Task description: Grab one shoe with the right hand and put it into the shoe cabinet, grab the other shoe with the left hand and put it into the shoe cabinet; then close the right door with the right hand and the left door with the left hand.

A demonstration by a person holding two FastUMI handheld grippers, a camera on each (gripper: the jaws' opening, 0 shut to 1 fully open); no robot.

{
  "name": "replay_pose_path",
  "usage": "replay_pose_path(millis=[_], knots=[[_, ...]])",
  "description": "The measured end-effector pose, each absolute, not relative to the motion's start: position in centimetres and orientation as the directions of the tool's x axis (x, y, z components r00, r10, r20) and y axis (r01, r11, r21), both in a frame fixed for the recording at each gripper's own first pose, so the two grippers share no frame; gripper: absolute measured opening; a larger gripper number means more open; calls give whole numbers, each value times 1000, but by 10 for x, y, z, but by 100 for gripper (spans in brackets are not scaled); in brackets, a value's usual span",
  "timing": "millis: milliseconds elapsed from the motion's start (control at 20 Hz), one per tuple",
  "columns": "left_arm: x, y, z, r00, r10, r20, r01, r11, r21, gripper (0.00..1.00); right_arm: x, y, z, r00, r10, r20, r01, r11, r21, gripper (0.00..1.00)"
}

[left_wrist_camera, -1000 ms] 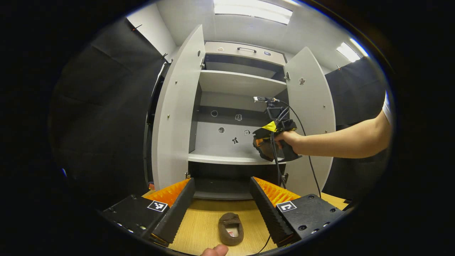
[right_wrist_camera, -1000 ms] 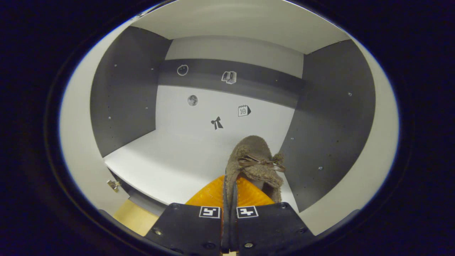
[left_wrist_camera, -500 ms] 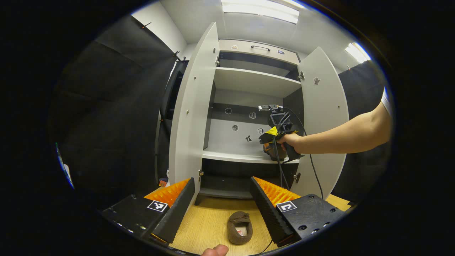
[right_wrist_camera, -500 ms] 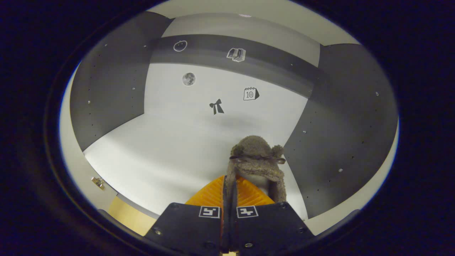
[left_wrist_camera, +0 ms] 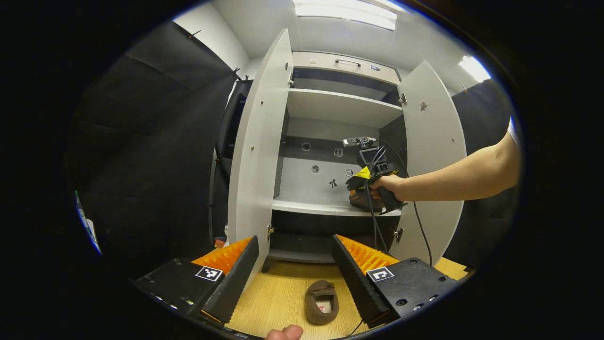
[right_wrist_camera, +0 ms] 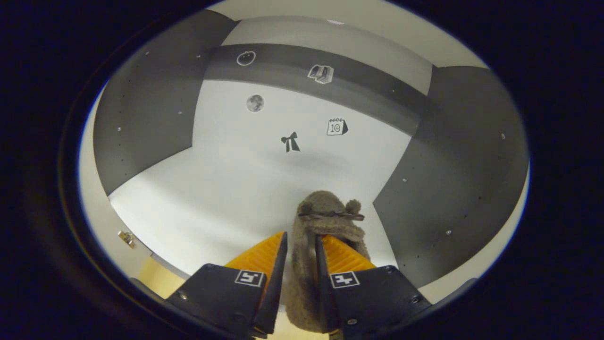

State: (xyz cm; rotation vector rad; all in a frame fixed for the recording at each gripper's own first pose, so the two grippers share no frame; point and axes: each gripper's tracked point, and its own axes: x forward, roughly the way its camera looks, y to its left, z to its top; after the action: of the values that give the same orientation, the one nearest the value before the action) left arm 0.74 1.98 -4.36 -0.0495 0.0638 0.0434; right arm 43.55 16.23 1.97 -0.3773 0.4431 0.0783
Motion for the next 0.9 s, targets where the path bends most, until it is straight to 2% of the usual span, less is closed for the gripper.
replay_pose_path(millis=[100,150,200,250,300,350,750,800,900], knots=[[8,18,-42,998,33,-57,-36,998,-55,95,423,164,27,902,20,-431,-177,928,-328,46],[8,17,-42,998,27,-57,-30,998,-56,95,415,165,32,902,38,-429,-191,928,-319,55],[8,17,-43,998,22,-58,-25,998,-55,95,406,165,38,903,56,-426,-202,930,-306,49],[8,16,-43,998,16,-60,-20,998,-55,95,394,166,43,903,81,-422,-215,935,-282,50],[8,14,-43,998,11,-60,-14,998,-58,95,382,167,50,903,106,-415,-228,940,-255,61],[9,12,-44,998,2,-61,-5,998,-63,95,371,166,55,905,133,-404,-242,942,-232,53],[9,-8,-42,996,-50,-68,45,996,-71,95,271,130,82,948,200,-246,-245,954,-170,57],[8,-10,-44,996,-55,-72,50,996,-70,95,258,125,81,954,200,-225,-240,956,-168,63],[7,-16,-45,994,-69,-81,64,996,-68,95,228,112,75,965,192,-177,-221,962,-160,63]])
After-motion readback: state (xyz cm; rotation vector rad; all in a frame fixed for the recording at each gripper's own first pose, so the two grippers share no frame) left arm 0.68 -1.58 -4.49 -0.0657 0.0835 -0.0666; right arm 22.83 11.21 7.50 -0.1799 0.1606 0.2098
